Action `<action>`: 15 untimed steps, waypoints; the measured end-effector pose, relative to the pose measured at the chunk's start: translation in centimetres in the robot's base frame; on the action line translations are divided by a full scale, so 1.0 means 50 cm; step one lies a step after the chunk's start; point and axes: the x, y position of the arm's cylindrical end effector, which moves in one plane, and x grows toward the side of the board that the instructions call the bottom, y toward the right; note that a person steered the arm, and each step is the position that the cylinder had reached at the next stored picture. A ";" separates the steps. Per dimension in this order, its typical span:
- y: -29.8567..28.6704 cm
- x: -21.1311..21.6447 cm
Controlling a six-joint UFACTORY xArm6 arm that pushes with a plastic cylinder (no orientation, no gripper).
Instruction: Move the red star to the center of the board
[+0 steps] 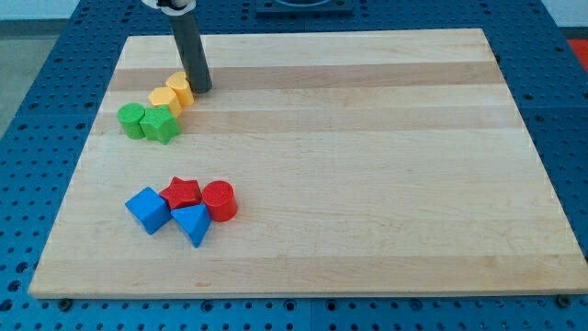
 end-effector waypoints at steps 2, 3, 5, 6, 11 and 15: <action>0.092 0.041; 0.092 0.077; 0.092 0.171; 0.026 0.248; -0.179 0.322; -0.228 0.484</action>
